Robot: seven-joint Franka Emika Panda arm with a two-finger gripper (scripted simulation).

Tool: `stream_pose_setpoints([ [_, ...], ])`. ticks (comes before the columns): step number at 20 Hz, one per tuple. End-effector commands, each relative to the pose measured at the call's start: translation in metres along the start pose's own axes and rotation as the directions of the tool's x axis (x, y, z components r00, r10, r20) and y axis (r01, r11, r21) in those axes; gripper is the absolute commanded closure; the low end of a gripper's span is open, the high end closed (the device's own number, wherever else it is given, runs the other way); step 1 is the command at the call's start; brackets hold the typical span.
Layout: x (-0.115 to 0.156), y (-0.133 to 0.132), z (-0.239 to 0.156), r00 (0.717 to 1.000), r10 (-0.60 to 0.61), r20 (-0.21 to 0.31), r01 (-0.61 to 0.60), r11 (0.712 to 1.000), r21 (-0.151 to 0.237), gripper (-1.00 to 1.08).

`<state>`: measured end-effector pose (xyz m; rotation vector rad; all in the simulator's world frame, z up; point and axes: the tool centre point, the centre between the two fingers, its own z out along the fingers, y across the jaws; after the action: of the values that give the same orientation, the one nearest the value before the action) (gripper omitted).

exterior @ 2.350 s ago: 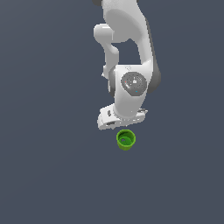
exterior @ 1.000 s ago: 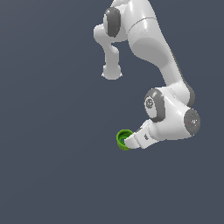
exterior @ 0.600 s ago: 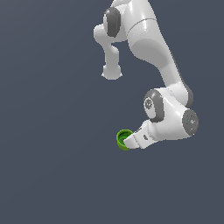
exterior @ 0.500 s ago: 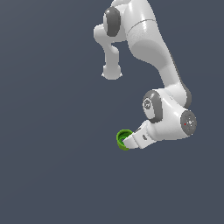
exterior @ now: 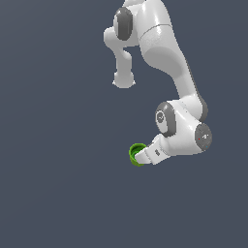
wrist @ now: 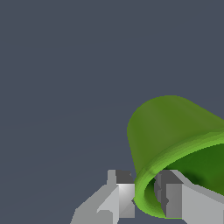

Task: Pick up the object and move it to a goal position.

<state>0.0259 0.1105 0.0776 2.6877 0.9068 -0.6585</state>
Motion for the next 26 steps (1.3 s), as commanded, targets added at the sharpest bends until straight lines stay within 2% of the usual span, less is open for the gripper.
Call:
stream_pose_setpoints([
  [1,0.000,0.000,0.000,1.000,0.000,0.000,0.000,1.000,0.000,1.08],
  [9,0.000,0.000,-0.001,1.000,-0.002,-0.002,0.002,1.000,-0.002,1.08],
  [15,-0.006,0.006,-0.018,0.999,-0.035,-0.027,0.034,0.999,-0.029,1.08],
  [21,-0.019,0.017,-0.057,0.991,-0.110,-0.081,0.102,0.990,-0.093,1.08],
  [26,-0.038,0.029,-0.106,0.968,-0.208,-0.140,0.181,0.967,-0.178,1.08],
])
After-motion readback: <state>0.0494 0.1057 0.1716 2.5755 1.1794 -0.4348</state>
